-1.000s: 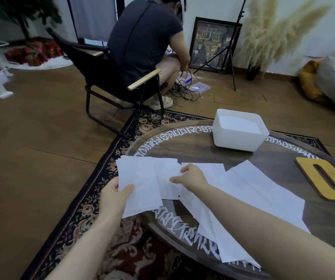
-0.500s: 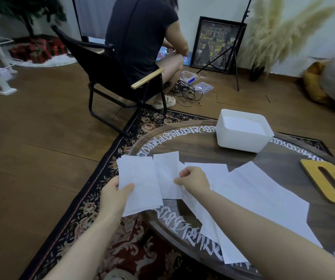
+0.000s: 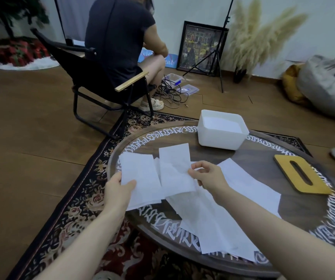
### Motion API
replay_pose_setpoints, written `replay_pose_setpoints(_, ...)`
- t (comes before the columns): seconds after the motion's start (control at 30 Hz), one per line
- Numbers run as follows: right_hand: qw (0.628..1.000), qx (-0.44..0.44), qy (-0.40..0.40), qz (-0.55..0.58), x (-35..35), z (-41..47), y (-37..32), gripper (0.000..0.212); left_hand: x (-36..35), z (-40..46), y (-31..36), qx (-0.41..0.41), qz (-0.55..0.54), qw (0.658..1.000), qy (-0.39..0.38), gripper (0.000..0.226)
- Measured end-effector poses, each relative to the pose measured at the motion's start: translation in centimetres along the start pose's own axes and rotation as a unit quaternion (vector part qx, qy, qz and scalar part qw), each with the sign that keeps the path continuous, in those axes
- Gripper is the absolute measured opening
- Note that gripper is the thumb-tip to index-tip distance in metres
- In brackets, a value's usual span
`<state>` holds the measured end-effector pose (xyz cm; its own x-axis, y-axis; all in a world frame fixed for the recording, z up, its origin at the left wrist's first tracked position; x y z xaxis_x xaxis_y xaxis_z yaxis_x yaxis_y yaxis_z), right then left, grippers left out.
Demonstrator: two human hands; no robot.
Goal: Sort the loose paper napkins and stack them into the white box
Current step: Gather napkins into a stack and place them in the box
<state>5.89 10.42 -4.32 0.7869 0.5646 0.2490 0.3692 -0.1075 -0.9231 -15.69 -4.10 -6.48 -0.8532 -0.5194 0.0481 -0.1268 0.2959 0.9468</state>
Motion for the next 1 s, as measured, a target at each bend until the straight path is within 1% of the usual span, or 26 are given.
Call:
replay_pose_setpoints(0.1, 1.0, -0.001, 0.011, 0.027, 1.8, -1.8, 0.0, 0.009, -1.6, -0.4, 0.1, -0.01, 0.011, 1.0, -0.013, 0.018)
replay_pose_setpoints(0.27, 0.996, -0.007, 0.021, 0.09, 3.5, -4.3, 0.3, 0.007, -4.6, -1.2, 0.2, -0.005, 0.019, 0.999, -0.034, 0.011)
replay_pose_setpoints(0.33, 0.994, -0.003, 0.01, 0.109, 3.6, -5.1, 0.5, 0.007, -5.9, -1.7, 0.6, -0.008, 0.024, 0.998, -0.049, 0.013)
replay_pose_setpoints(0.43, 0.992, 0.0, -0.005, 0.122, 3.5, -5.9, 0.8, 0.007, -7.9, -2.4, 1.4, -0.014, 0.016, 0.997, -0.07, 0.02)
replay_pose_setpoints(0.57, 0.991, -0.004, -0.007, 0.132, 3.6, -6.3, 1.4, 0.007, -10.5, -2.8, 2.2, -0.024, -0.011, 0.995, -0.095, 0.005)
replay_pose_setpoints(0.67, 0.991, -0.004, -0.005, 0.132, 3.9, -6.4, 1.7, 0.007, -11.7, -2.8, 2.3, -0.015, -0.055, 0.993, -0.099, 0.017)
replay_pose_setpoints(0.73, 0.991, 0.0, 0.001, 0.136, 4.3, -6.4, 1.8, 0.007, -12.5, -2.8, 2.4, -0.009, -0.078, 0.991, -0.109, 0.014)
replay_pose_setpoints(0.87, 0.992, 0.004, 0.017, 0.126, 5.4, -6.3, 1.9, 0.007, -13.7, -2.4, 2.8, -0.011, -0.069, 0.989, -0.132, 0.018)
replay_pose_setpoints(1.0, 0.995, 0.01, 0.02, 0.1, 6.2, -6.1, 2.2, 0.006, -14.6, -2.3, 3.2, -0.03, -0.061, 0.985, -0.16, 0.03)
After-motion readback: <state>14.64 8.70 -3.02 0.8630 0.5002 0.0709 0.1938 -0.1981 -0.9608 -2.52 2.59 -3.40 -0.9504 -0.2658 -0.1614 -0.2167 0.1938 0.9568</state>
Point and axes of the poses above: each hand's wrist, its own z-axis towards the middle knuckle, its own x-axis out of the back of the hand, y = z × x, the point moved 8 cm from there along z, towards the middle knuckle, and after that the axes turned 13 degrees about -y, right-handed, at the moved point
